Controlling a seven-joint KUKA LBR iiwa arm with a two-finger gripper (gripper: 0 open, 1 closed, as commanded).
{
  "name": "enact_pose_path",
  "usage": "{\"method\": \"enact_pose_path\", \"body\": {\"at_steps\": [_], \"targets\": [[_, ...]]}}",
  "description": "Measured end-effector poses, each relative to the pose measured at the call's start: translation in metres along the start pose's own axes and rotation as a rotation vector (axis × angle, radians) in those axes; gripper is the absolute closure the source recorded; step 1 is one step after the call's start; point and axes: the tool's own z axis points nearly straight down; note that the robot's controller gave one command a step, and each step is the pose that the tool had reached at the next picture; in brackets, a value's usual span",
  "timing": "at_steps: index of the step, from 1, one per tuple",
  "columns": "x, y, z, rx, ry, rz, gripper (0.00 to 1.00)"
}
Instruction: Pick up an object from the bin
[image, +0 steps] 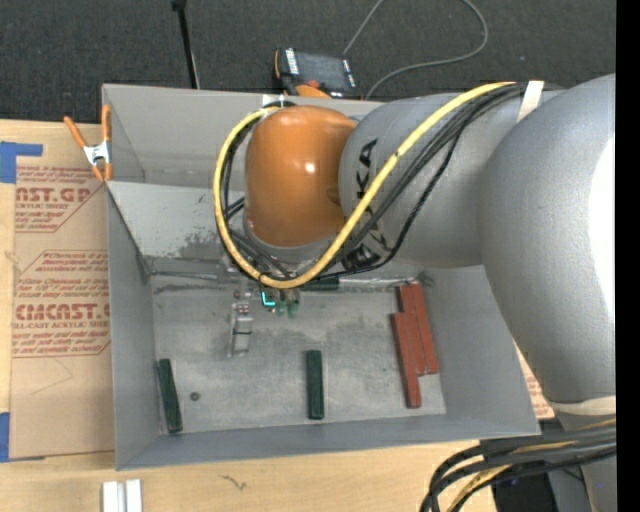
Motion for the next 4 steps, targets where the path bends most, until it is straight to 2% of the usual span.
{"method": "enact_pose_path", "body": {"at_steps": [1,2,3,4], "targets": [[-0.028,-0.049,0.107,0.002,-0.001,0.006,0.00],[-0.030,-0.114,0.103,0.002,-0.007,0.074,0.00],[-0.029,-0.187,0.071,0.004,-0.011,0.075,0.00],[0.031,-0.163,0.104,0.000,-0.003,-0.277,0.00]]}}
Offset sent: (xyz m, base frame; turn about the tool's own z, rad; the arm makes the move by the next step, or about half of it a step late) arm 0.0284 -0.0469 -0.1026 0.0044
